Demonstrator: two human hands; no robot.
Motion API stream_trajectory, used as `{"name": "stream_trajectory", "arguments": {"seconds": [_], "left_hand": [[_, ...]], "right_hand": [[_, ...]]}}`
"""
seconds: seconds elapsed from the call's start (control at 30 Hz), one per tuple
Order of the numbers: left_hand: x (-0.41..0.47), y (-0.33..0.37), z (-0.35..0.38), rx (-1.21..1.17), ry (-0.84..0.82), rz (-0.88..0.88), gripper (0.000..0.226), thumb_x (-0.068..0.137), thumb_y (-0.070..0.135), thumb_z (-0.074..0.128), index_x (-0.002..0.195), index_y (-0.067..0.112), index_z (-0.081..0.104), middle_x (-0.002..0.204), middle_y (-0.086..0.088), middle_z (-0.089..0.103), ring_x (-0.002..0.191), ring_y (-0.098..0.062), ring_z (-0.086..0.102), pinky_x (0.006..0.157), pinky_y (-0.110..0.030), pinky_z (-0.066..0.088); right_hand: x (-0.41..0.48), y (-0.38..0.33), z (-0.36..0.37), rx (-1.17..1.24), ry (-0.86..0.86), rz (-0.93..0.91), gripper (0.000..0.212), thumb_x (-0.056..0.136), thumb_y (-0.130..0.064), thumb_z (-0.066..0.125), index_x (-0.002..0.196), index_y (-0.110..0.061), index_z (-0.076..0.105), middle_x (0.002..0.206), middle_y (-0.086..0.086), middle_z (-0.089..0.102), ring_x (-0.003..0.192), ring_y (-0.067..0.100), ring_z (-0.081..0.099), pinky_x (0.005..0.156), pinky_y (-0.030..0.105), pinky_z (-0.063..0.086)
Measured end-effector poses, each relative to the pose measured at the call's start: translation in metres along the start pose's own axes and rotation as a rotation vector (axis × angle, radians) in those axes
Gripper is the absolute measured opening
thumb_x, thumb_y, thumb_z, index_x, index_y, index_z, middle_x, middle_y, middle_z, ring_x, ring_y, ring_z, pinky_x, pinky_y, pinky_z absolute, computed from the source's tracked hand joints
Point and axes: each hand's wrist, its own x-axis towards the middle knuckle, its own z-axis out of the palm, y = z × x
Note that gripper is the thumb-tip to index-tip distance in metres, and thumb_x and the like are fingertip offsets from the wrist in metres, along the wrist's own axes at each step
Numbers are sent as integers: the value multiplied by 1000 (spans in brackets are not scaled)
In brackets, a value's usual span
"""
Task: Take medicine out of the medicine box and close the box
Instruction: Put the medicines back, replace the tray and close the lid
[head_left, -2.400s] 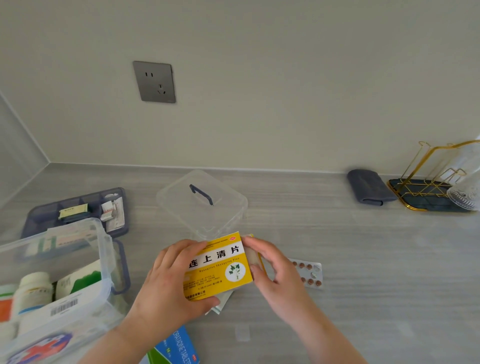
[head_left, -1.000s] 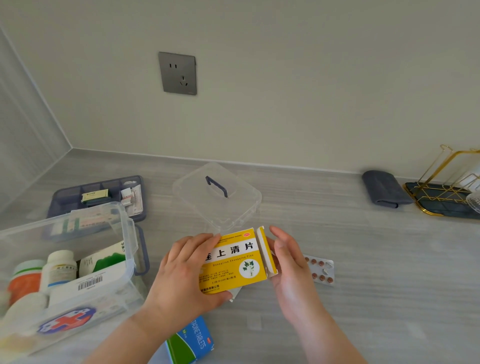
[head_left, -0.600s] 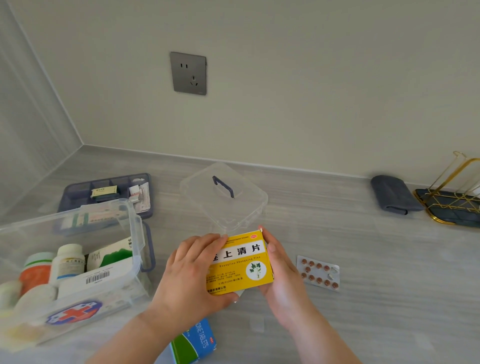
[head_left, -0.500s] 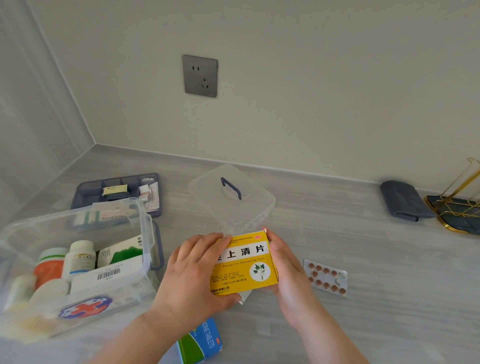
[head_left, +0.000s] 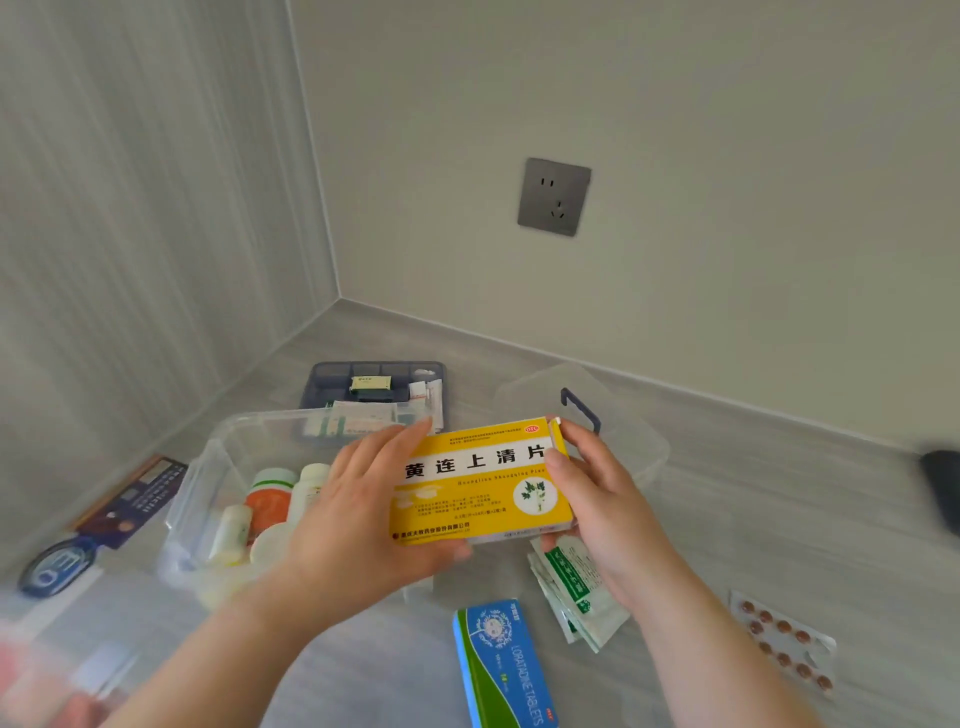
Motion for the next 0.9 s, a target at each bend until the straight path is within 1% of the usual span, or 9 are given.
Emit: {"name": "stream_trajectory", "arguments": {"seconds": [0.13,0.27,0.33,0.4,0.47,0.57,0.77,0.83,0.9], "left_hand": [[11,-28,-25,87,36,-97,102,54,44,79,138,28,25,139,5,36,126,-13,28,103,-36,32],[19,-54,-38,114,72,-171,103,52,40,82,138,25,28,139,4,37,124,-14,29,101,-35,32],[22,-65,-38,126,38,-189,103,52,40,82,138,26,27,139,4,37,124,-14,28,101,-33,31],[25,-75,-37,121,-22,-192,101,54,42,81,137,29,26,140,5,35,124,-13,28,102,-31,31],[29,-83,-35,111,-81,-184,99,55,41,81,137,31,25,141,6,33,126,-12,28,103,-30,31],[35,-94,-30,95,-129,-138,98,56,38,81,136,31,26,143,6,32,129,-12,26,106,-28,27],[37,-121,-35,-133,-255,-149,82,73,34,70,132,44,13,138,12,30,124,-9,32,105,-28,30],[40,-131,-40,-105,-170,-165,53,88,24,51,135,32,28,145,5,32,130,-17,33,106,-32,30],[46,-138,-40,120,-215,-68,37,92,11,39,126,25,46,146,4,35,136,-17,25,107,-27,26]], "right_hand": [[26,-12,30,-180,-115,-66,35,91,-19,45,126,-24,42,95,-17,58,69,-12,61,55,0,45],[44,-19,55,-331,-249,-70,53,87,-17,54,131,-32,28,107,-19,48,80,-21,54,61,-4,42],[52,-21,66,-598,-293,-149,79,79,-22,64,138,-33,14,136,-8,34,117,-2,43,91,8,40],[62,-21,72,-958,-359,-297,90,72,-30,70,140,-33,10,153,-3,7,137,16,12,113,32,15],[74,-22,78,-1134,-476,-347,88,71,-33,70,140,-31,15,154,-1,11,138,16,10,112,31,5],[86,-20,87,-1261,-599,-340,88,71,-34,70,140,-29,16,147,1,31,132,22,27,110,37,18],[91,-19,95,-1370,-620,-275,90,69,-30,67,140,-29,11,145,3,29,128,24,26,104,39,28],[93,-24,93,-1478,-570,-297,90,70,-31,66,140,-27,11,144,4,31,126,25,28,104,40,28],[95,-29,95,-1589,-547,-306,90,69,-32,65,140,-23,11,142,6,33,124,26,29,102,41,28]]}}
